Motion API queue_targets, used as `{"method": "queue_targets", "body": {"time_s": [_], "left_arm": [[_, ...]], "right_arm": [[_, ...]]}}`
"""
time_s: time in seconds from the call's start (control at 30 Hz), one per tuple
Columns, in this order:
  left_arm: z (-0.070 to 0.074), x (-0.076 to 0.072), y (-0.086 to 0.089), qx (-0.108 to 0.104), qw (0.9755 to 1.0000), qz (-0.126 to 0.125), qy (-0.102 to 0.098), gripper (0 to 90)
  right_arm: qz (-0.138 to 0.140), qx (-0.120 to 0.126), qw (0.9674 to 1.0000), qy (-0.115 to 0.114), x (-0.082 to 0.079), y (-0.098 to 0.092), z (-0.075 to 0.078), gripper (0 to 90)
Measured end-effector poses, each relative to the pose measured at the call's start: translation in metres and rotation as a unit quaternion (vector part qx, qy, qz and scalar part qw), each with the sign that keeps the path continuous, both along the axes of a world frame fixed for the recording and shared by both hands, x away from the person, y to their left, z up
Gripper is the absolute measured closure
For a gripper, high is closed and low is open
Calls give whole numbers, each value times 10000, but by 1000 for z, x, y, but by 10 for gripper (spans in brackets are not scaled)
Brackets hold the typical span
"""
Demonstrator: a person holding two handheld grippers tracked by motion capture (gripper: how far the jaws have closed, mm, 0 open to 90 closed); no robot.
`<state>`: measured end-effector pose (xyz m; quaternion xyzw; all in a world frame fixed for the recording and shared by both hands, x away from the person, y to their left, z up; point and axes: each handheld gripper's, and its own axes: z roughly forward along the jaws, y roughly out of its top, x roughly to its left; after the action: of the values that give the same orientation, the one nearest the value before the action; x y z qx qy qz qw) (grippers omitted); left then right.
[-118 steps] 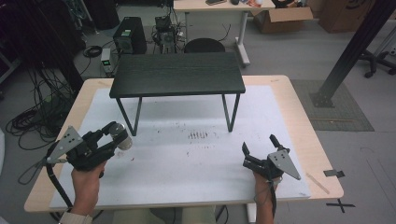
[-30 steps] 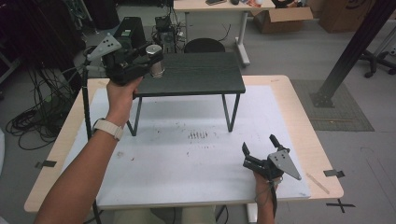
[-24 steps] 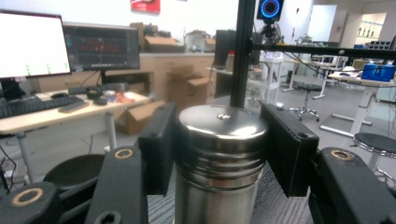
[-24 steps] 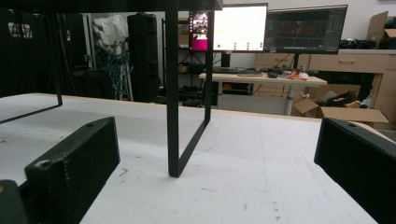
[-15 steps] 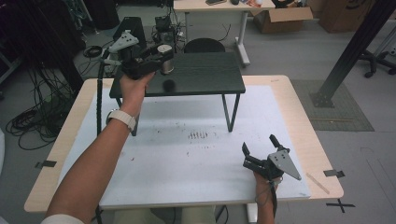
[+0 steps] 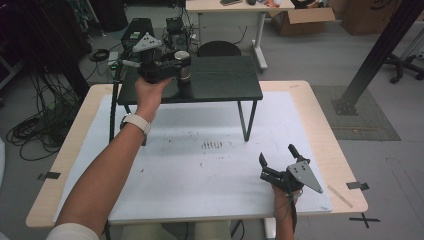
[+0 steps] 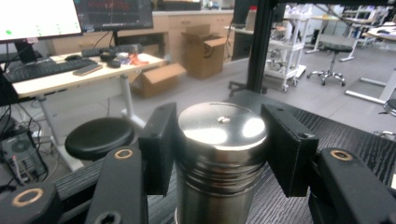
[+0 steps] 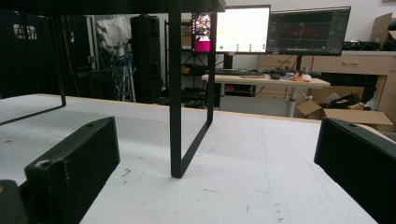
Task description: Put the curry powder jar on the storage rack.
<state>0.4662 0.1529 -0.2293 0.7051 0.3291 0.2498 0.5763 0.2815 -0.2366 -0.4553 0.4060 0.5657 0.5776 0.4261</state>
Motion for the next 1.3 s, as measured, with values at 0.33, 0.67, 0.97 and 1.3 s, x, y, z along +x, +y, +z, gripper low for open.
{"method": "queue_targets", "body": {"time_s": [0.33, 0.67, 0.97, 1.3], "left_arm": [[1, 2, -3, 221, 9995, 11, 237, 483], [1, -2, 0, 11, 9999, 31, 159, 374], [0, -6, 5, -85, 9999, 30, 113, 257], [-3, -14, 14, -425, 9990, 93, 62, 168]], "right_arm": [[1, 3, 10000, -13, 0, 0, 0, 0], [4, 8, 10000, -12, 0, 0, 0, 0], [4, 2, 10000, -2, 0, 0, 0, 0], [7, -1, 10000, 11, 0, 0, 0, 0]]}}
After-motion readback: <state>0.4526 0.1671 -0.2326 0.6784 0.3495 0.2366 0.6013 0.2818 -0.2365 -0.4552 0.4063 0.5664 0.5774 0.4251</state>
